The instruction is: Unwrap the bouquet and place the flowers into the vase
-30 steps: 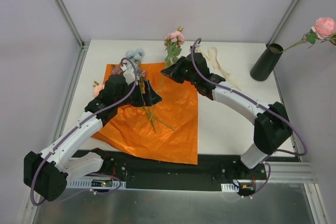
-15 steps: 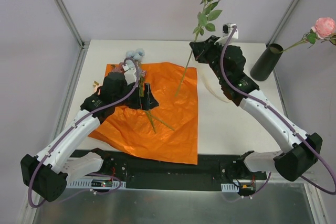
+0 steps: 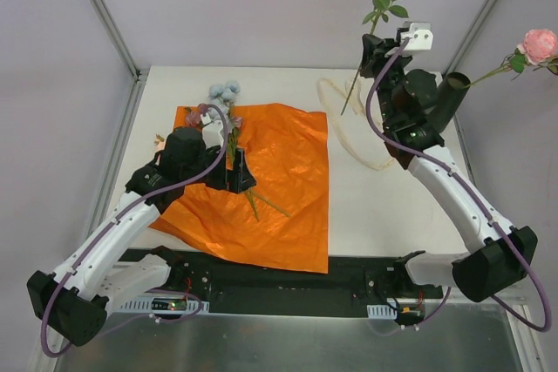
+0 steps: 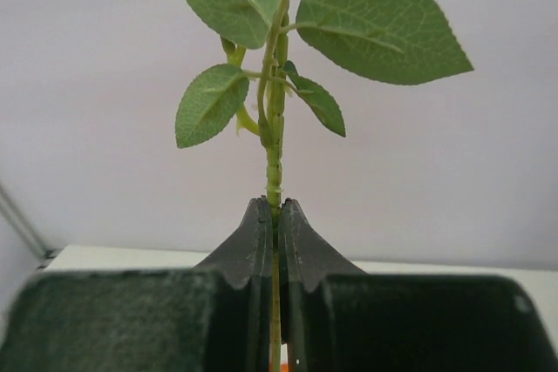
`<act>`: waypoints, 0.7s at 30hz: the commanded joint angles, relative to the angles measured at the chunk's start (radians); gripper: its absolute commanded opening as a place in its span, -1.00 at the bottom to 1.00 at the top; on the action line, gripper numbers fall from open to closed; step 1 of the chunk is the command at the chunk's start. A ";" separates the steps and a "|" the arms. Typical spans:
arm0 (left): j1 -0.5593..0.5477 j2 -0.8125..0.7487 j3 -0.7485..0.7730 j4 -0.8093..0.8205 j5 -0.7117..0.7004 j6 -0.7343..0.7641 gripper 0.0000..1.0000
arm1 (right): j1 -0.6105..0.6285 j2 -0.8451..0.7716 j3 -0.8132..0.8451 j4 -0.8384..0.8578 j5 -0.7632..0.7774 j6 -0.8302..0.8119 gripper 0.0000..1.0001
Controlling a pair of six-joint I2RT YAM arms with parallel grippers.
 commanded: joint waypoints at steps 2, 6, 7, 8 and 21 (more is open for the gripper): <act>-0.010 -0.045 -0.009 -0.017 -0.003 0.033 0.98 | -0.072 -0.007 0.051 0.204 -0.007 -0.240 -1.00; -0.010 -0.045 -0.005 -0.017 -0.009 0.031 0.98 | -0.181 0.023 0.100 0.250 -0.010 -0.286 -1.00; -0.010 -0.043 -0.007 -0.017 -0.010 0.033 0.98 | -0.209 0.031 0.106 0.267 -0.018 -0.296 -1.00; -0.010 -0.046 -0.005 -0.017 -0.013 0.033 0.98 | -0.247 0.039 0.114 0.281 -0.027 -0.308 -1.00; -0.010 -0.020 0.004 -0.018 -0.010 0.036 0.98 | -0.542 0.192 0.115 0.517 -0.194 -0.389 -1.00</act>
